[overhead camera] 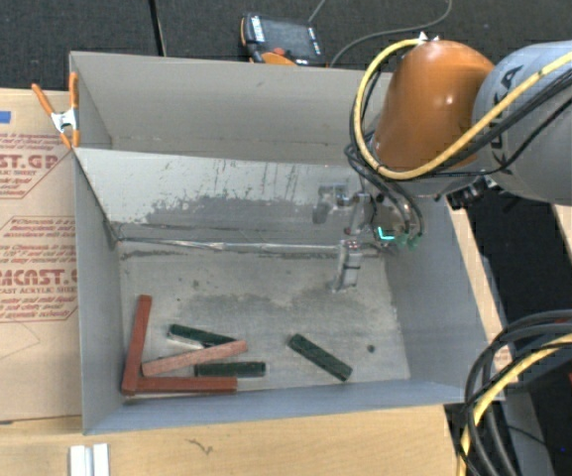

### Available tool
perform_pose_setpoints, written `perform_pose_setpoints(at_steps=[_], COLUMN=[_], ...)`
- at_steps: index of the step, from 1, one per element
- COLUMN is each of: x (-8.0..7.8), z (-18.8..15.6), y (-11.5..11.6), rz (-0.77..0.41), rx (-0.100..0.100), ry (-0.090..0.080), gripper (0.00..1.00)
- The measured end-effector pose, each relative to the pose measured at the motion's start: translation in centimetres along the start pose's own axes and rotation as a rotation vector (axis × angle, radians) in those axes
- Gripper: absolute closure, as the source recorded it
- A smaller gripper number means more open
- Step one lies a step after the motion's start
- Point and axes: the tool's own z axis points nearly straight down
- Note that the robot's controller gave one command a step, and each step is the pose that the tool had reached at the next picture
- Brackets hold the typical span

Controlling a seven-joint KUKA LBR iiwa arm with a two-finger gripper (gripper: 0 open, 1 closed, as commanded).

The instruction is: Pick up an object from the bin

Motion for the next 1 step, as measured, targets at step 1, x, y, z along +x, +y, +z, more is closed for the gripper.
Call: perform_pose_setpoints(at_steps=[1], x=[-0.16], z=[-0.46], y=[-0.01], rz=[0.0], rx=[0.0], ry=[-0.008], gripper=[1.0])
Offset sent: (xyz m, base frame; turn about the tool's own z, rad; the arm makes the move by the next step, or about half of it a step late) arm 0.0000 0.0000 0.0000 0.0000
